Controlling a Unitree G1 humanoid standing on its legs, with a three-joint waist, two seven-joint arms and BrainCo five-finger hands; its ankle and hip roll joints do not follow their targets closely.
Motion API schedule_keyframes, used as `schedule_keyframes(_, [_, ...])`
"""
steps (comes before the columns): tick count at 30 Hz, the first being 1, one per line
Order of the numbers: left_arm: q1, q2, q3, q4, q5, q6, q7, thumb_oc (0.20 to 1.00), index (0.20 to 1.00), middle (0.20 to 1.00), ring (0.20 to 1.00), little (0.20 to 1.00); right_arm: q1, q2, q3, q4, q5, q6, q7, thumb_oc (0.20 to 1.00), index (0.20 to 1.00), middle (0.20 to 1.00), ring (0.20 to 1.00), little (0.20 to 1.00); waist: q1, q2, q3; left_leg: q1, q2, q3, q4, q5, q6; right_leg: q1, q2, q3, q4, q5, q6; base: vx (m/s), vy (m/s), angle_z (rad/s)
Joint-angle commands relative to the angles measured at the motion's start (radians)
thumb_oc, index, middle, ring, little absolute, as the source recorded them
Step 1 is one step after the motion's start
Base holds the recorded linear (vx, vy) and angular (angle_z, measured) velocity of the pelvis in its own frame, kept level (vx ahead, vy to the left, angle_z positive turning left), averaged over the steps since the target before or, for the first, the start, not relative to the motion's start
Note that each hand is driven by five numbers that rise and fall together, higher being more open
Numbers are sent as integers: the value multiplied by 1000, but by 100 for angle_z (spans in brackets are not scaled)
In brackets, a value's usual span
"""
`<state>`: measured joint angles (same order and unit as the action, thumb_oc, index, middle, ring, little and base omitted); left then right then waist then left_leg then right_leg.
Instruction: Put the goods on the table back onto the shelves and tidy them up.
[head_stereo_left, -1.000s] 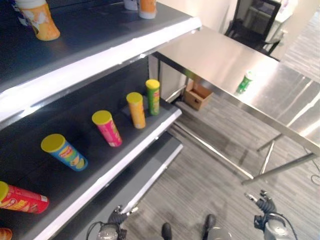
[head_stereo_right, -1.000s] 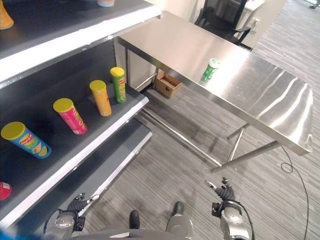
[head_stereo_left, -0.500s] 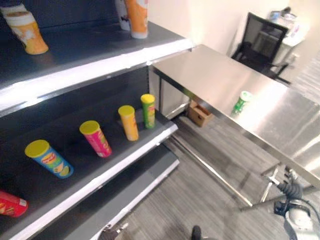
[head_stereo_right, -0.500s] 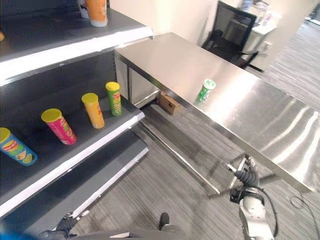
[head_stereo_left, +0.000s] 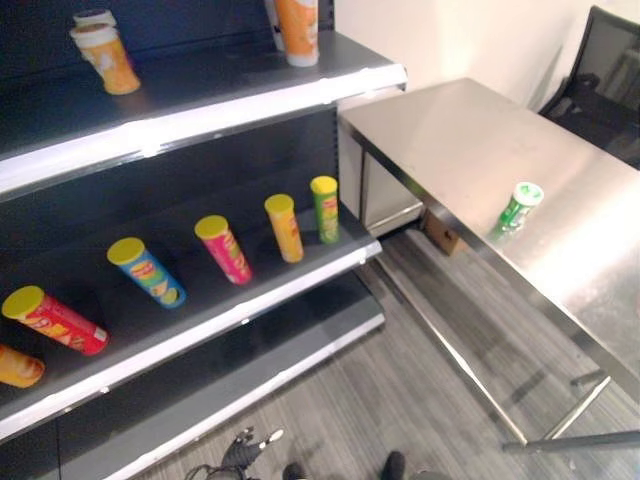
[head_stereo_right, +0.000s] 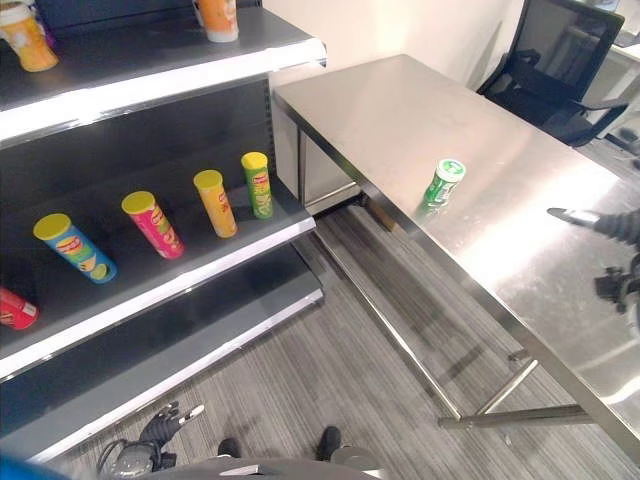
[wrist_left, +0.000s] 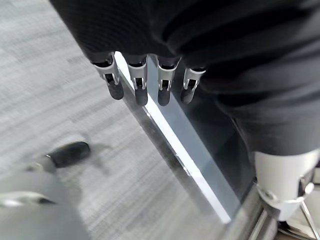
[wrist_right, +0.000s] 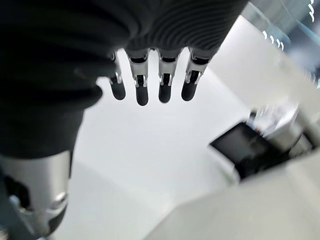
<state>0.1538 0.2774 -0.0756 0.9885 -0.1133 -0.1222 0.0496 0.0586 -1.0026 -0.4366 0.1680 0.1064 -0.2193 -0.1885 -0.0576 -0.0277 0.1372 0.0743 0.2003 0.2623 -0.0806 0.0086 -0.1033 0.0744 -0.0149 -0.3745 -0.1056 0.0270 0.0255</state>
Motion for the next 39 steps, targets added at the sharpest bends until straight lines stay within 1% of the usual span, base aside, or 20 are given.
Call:
schedule_keyframes(1, [-55, 61, -23, 12, -10, -24, -9, 1000, 1000, 1000, 1000, 1000, -95, -12, 100, 84, 20, 11, -10, 1000, 1000, 1000, 1000, 1000, 11, -40, -15, 49, 0, -6, -7, -32, -2, 29, -54, 91, 18, -117, 70, 8, -40, -24])
schedule_keyframes(5, [-38, 74, -17, 0, -28, -25, -14, 1000, 1000, 1000, 1000, 1000, -155, -22, 167, 127, 6, 25, 4, 1000, 1000, 1000, 1000, 1000, 29, -38, -10, 56, -4, -16, 16, -31, -3, 32, -54, 104, 18, -122, 60, 65, -106, -5])
schedule_keyframes(6, [-14, 75, -17, -27, -50, -26, -21, 1000, 1000, 1000, 1000, 1000, -210, -45, 219, 162, -2, 28, 5, 1000, 1000, 1000, 1000, 1000, 47, -44, 13, 6, 14, -54, 156, -15, -9, 43, -42, 115, 18, -134, 39, 35, -197, 1])
schedule_keyframes(7, [-7, 75, -22, -40, -60, -27, -23, 1000, 1000, 1000, 1000, 1000, -226, -54, 228, 178, 6, 28, 8, 1000, 1000, 1000, 1000, 1000, 56, -48, 27, -21, 22, -75, 218, 4, -14, 50, -36, 116, 18, -140, 30, 23, -278, -21])
schedule_keyframes(8, [-3, 76, -36, -58, -76, -28, -27, 1000, 1000, 1000, 1000, 1000, -279, -70, 268, 215, 26, 27, 9, 1000, 1000, 1000, 1000, 1000, 74, -59, 63, -93, 16, -143, 361, 31, -12, 61, -30, 115, 18, -145, 17, -8, -137, -15])
schedule_keyframes(9, [-3, 76, -35, -58, -76, -28, -27, 1000, 1000, 1000, 1000, 1000, -280, -70, 269, 216, 26, 27, 9, 1000, 1000, 1000, 1000, 1000, 73, -59, 62, -95, 16, -145, 363, 31, -12, 60, -30, 114, 18, -145, 17, -2, -81, -23])
schedule_keyframes(10, [-6, 73, -53, -65, -84, -30, -24, 1000, 1000, 1000, 1000, 1000, -315, -89, 297, 248, 30, 37, 10, 1000, 1000, 1000, 1000, 1000, 84, -69, 80, -143, -24, -190, 372, 10, -4, 60, -38, 107, 18, -146, 19, 10, 4, -5])
schedule_keyframes(11, [-6, 72, -52, -65, -85, -29, -24, 1000, 1000, 1000, 1000, 1000, -320, -89, 300, 250, 30, 37, 10, 1000, 1000, 1000, 1000, 1000, 78, -69, 78, -149, -26, -194, 375, 9, -2, 59, -40, 102, 18, -147, 20, 66, 83, 9])
schedule_keyframes(12, [-9, 64, -66, -49, -76, -28, -31, 1000, 1000, 1000, 1000, 1000, -336, -97, 312, 262, 39, 41, 12, 1000, 1000, 1000, 1000, 1000, 84, -76, 74, -168, -95, -222, 268, -62, 18, 47, -56, 100, 18, -136, 34, 108, 184, 29])
schedule_keyframes(13, [-7, 64, -87, -32, -54, -23, -32, 1000, 1000, 1000, 1000, 1000, -355, -111, 329, 305, 12, 48, -12, 1000, 1000, 1000, 1000, 1000, 94, -65, 70, -205, -135, -249, 149, -25, 24, 33, -51, 92, 18, -130, 44, 184, 251, 44])
schedule_keyframes(14, [1, 62, -81, -26, -58, -30, -35, 1000, 1000, 1000, 1000, 1000, -401, -113, 369, 319, 6, 52, 6, 1000, 1000, 1000, 1000, 1000, 104, -55, 56, -170, -141, -268, 59, -21, 27, 29, -45, 111, 18, -132, 51, 195, 207, 31])
schedule_keyframes(15, [0, 60, -81, -11, -56, -29, -31, 1000, 1000, 1000, 1000, 1000, -414, -99, 384, 332, 8, 52, 4, 1000, 1000, 1000, 1000, 1000, 101, -51, 51, -157, -145, -282, 34, -12, 33, 28, -43, 115, 18, -133, 55, 224, 163, -10])
schedule_keyframes(17, [-4, 62, -81, 6, -49, -32, -30, 1000, 1000, 1000, 1000, 1000, -444, -90, 407, 360, 16, 57, 2, 1000, 1000, 1000, 1000, 1000, 98, -44, 46, -145, -161, -283, 24, -2, 38, 26, -53, 119, 18, -126, 61, 217, 174, -54])
schedule_keyframes(19, [-3, 66, -82, 14, -43, -36, -31, 1000, 1000, 1000, 1000, 1000, -487, -74, 451, 381, 20, 59, 11, 1000, 1000, 1000, 1000, 1000, 102, -38, 43, -119, -170, -262, -3, -1, 47, 21, -64, 145, 18, -123, 69, 186, 182, -34])
schedule_keyframes(22, [-10, 82, -77, 2, -57, -44, -17, 1000, 1000, 1000, 1000, 1000, -569, -56, 541, 412, 3, 70, 18, 1000, 1000, 1000, 1000, 1000, 113, -29, 53, -122, -184, -237, -7, -14, 67, -12, -85, 173, 18, -106, 87, 157, 177, -48])
schedule_keyframes(23, [-11, 82, -78, -1, -60, -46, -15, 1000, 1000, 1000, 1000, 1000, -578, -52, 545, 416, 1, 70, 14, 1000, 1000, 1000, 1000, 1000, 114, -28, 53, -123, -185, -235, -7, -16, 69, -15, -86, 176, 18, -105, 88, 94, 95, -14])
schedule_keyframes(30, [-15, 81, -104, -10, -68, -52, -9, 1000, 1000, 1000, 1000, 1000, -666, -48, 602, 483, 1, 75, 4, 1000, 1000, 1000, 1000, 1000, 123, -25, 65, -126, -190, -241, -7, -21, 74, -25, -94, 166, 18, -100, 96, 80, 12, 17])
schedule_keyframes(33, [-20, 83, -110, -3, -70, -55, 2, 1000, 1000, 1000, 1000, 1000, -746, -62, 652, 549, -43, 99, -22, 1000, 1000, 1000, 1000, 1000, 128, -24, 73, -136, -189, -253, -7, -17, 72, -35, -93, 163, 18, -99, 97, 57, -42, -3])
schedule_keyframes(36, [-19, 75, -105, 13, -70, -50, 6, 1000, 1000, 1000, 1000, 1000, -737, -68, 645, 556, -79, 116, -29, 1000, 1000, 1000, 1000, 1000, 125, -25, 73, -132, -187, -262, -7, -21, 71, -29, -90, 157, 18, -105, 95, 56, -43, -1])
schedule_keyframes(39, [-23, 72, -108, 32, -62, -49, 7, 1000, 1000, 1000, 1000, 1000, -719, -64, 634, 554, -68, 115, -21, 1000, 1000, 1000, 1000, 1000, 123, -28, 74, -126, -186, -265, -7, -23, 70, -23, -89, 151, 18, -108, 95, 30, -26, 2])
